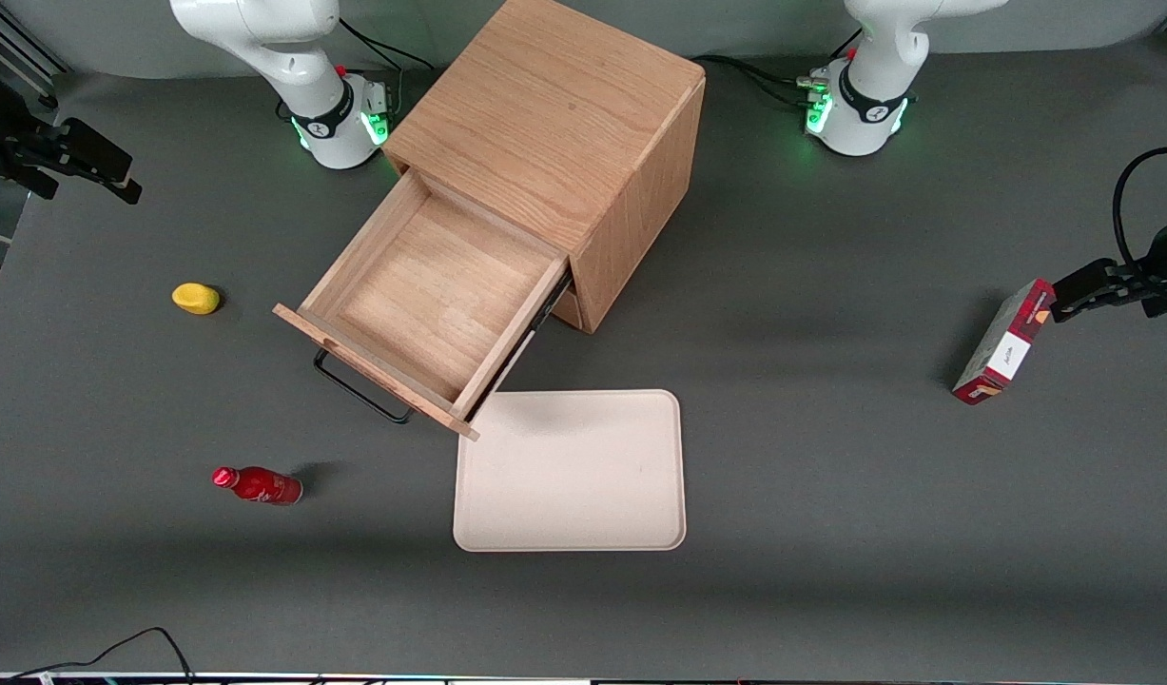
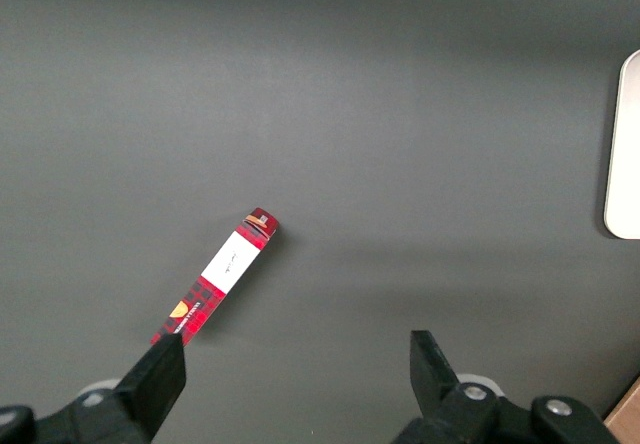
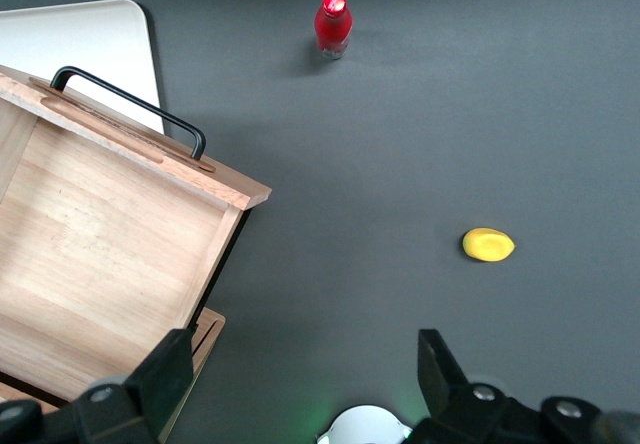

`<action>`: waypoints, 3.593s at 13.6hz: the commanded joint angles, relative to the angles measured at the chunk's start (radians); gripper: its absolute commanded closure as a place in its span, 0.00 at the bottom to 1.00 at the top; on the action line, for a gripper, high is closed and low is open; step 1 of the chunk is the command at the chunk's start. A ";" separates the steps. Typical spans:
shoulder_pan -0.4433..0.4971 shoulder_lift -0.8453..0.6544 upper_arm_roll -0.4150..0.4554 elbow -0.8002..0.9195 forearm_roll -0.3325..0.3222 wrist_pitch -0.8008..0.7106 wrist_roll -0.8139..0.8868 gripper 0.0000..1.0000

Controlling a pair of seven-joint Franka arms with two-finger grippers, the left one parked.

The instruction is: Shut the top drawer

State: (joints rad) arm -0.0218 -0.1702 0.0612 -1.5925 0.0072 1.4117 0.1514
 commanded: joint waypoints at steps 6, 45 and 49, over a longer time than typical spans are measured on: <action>0.008 0.024 0.014 0.029 0.004 -0.022 -0.036 0.00; 0.072 0.867 0.138 0.632 0.077 -0.093 -0.751 0.00; 0.074 0.887 0.140 0.600 0.077 -0.031 -0.751 0.00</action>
State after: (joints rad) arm 0.0539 0.7151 0.1977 -0.9723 0.0669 1.3564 -0.6253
